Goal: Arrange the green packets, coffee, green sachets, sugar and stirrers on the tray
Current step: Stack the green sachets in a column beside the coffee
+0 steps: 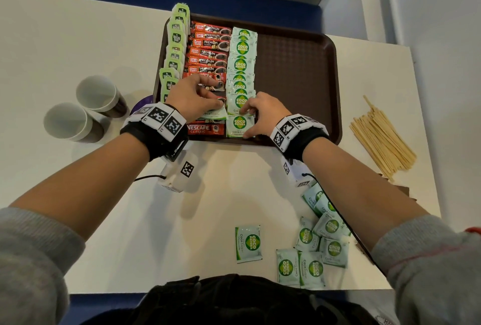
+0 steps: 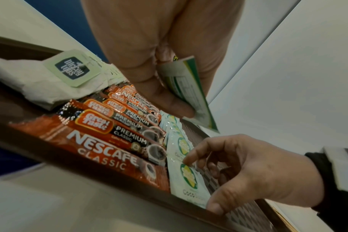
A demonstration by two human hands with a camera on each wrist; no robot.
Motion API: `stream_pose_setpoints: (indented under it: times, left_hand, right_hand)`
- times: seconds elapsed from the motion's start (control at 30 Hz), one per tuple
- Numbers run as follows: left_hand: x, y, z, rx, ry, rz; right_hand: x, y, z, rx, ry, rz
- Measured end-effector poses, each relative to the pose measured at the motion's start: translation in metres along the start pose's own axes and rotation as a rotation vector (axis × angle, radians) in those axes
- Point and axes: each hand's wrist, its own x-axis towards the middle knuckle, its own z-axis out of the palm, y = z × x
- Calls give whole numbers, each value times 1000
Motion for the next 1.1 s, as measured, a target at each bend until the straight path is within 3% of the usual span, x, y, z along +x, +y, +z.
stream_pose_setpoints:
  times: [0.6, 1.1]
  left_hand:
    - [1, -2, 0, -9, -6, -15]
    - [-4, -3, 6, 5, -42, -27]
  right_hand:
    - [11, 5, 1, -13, 162, 22]
    - [9, 9, 2, 28, 188, 21]
